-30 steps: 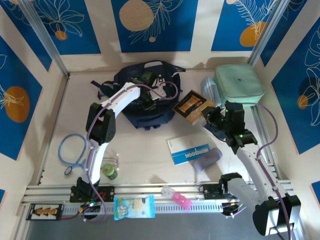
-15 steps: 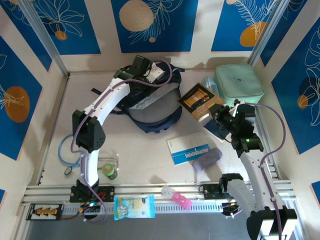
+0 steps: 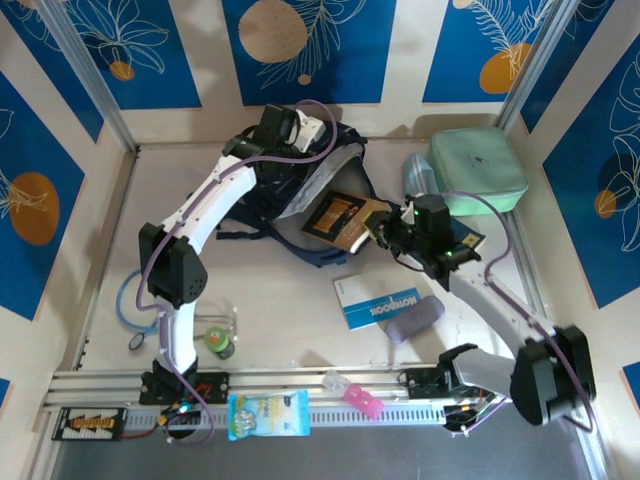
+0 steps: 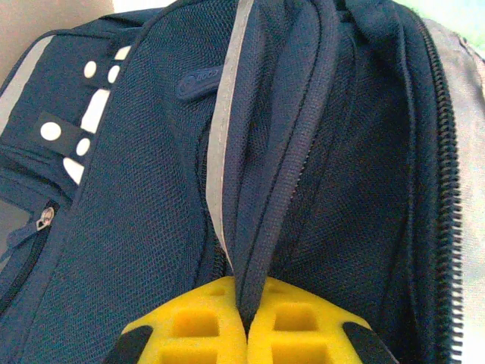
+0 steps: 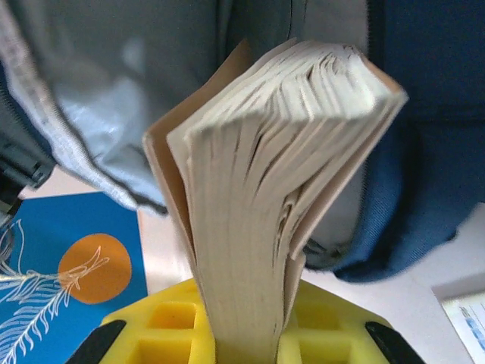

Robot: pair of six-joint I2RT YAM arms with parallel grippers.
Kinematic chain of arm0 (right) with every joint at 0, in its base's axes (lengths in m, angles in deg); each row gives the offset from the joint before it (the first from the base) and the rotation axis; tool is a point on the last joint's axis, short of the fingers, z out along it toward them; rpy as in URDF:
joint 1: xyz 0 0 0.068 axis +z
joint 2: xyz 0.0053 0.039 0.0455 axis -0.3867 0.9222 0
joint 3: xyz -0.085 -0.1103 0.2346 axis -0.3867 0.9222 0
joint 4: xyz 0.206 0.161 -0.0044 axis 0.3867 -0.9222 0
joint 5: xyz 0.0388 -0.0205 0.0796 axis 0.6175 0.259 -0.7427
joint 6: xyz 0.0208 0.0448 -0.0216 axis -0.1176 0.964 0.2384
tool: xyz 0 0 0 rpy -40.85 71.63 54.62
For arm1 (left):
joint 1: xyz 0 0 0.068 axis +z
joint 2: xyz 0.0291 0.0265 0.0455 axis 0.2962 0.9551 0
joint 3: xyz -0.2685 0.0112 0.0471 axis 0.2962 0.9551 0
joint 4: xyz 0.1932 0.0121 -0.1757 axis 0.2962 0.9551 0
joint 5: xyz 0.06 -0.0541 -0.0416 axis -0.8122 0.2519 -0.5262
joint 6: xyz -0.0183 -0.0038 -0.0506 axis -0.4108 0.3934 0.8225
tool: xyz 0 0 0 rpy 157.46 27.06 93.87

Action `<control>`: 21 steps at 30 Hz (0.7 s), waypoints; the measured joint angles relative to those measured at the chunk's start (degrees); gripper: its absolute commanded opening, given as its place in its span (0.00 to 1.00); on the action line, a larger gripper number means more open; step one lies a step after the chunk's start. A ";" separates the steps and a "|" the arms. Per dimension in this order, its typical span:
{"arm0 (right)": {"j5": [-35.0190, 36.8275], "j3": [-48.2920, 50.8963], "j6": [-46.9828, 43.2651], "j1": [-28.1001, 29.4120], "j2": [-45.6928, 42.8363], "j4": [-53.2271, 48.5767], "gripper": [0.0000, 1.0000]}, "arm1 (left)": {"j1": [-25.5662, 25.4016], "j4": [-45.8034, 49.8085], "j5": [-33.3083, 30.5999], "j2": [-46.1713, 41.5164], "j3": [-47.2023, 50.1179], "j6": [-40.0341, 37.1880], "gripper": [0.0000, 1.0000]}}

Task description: Pack books, pencil case, and school supplies into a backpack

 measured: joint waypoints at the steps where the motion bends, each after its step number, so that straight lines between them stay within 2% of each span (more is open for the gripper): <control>1: 0.57 -1.44 0.17 0.37 2.36 1.25 0.11 | -0.02 -0.07 0.28 0.00 0.00 0.37 0.00; 10: 4.37 -18.38 1.18 2.67 21.94 15.26 0.10 | 0.00 -0.07 1.53 -0.02 -0.63 1.55 0.00; 16: 11.04 -23.69 2.34 4.74 38.29 23.76 0.10 | 0.00 -0.04 1.53 -0.04 -1.16 1.95 0.00; 21: 15.50 -25.68 3.63 6.23 48.63 25.73 0.11 | 0.00 0.00 1.55 -0.02 -1.16 1.99 0.00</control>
